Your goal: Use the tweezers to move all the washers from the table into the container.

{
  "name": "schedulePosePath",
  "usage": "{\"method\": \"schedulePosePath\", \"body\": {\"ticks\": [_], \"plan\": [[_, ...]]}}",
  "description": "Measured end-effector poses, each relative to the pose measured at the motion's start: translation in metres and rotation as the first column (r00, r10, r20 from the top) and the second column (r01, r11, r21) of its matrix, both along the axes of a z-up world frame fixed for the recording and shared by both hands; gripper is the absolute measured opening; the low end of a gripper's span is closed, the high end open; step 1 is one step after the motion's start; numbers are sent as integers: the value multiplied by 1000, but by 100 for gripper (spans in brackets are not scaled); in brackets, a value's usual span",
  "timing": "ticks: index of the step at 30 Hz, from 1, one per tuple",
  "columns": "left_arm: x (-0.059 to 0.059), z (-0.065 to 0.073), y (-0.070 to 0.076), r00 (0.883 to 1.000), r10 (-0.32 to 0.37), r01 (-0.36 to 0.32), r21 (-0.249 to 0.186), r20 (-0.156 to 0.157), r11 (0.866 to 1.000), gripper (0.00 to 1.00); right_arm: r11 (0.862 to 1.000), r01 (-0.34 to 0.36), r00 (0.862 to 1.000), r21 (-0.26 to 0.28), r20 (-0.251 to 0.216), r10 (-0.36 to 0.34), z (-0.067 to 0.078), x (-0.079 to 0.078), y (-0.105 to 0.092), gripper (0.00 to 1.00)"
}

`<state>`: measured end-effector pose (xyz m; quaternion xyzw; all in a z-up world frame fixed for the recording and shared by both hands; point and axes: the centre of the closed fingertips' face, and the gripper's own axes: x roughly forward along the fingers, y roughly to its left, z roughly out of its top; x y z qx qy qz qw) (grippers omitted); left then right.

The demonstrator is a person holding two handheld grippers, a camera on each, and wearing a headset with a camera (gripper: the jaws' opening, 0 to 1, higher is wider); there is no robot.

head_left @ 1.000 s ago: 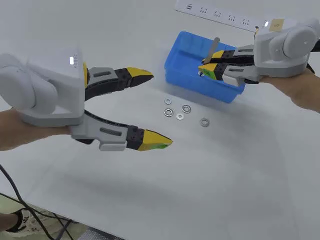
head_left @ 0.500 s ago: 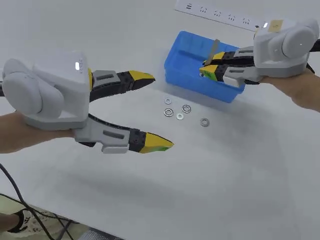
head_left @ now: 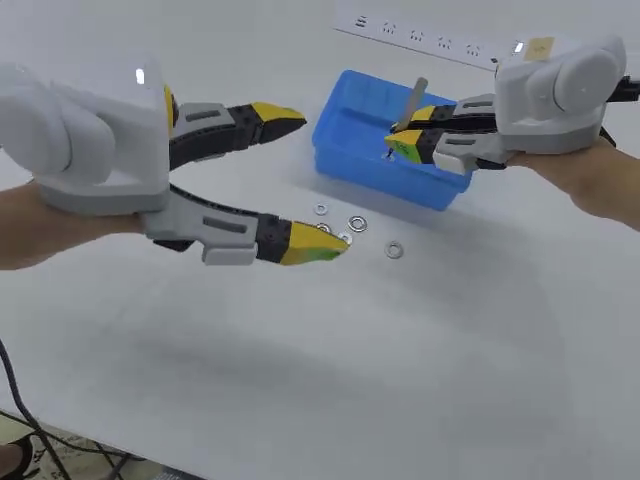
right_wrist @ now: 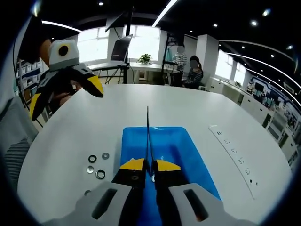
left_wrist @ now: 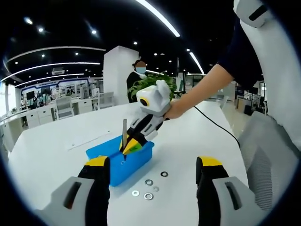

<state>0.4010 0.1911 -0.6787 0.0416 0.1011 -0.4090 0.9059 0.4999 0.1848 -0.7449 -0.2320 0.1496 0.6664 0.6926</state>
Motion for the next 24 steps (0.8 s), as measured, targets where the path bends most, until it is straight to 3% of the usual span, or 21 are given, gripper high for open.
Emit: {"method": "schedulePosePath", "body": {"ticks": [3,6,9,11,15,17,20,24], "plan": [[20,12,-5,1000,-9,10,-35,21,999,77,1000,-24,1000,-3,5,24,5,-6,0,7],[44,19,-11,998,-9,10,-23,57,1000,77,999,-36,999,-17,18,36,7,-6,-1,7],[69,20,-21,998,-41,41,-7,50,999,74,999,-29,999,-20,26,30,10,-3,-1,7],[77,22,-31,996,-82,83,-15,35,996,70,999,-28,999,-17,29,28,13,-2,-2,8],[85,21,-44,990,-136,136,-3,30,991,69,999,-46,998,-28,36,47,15,-5,-4,8],[84,18,-51,985,-168,166,39,32,985,59,998,-59,997,-35,41,60,15,-7,-5,8],[77,17,-56,977,-214,213,53,13,976,39,996,-69,997,-48,37,71,13,-9,-7,8],[72,15,-59,972,-234,234,48,-8,971,33,994,-87,995,-69,37,89,8,-11,-10,8]]}}
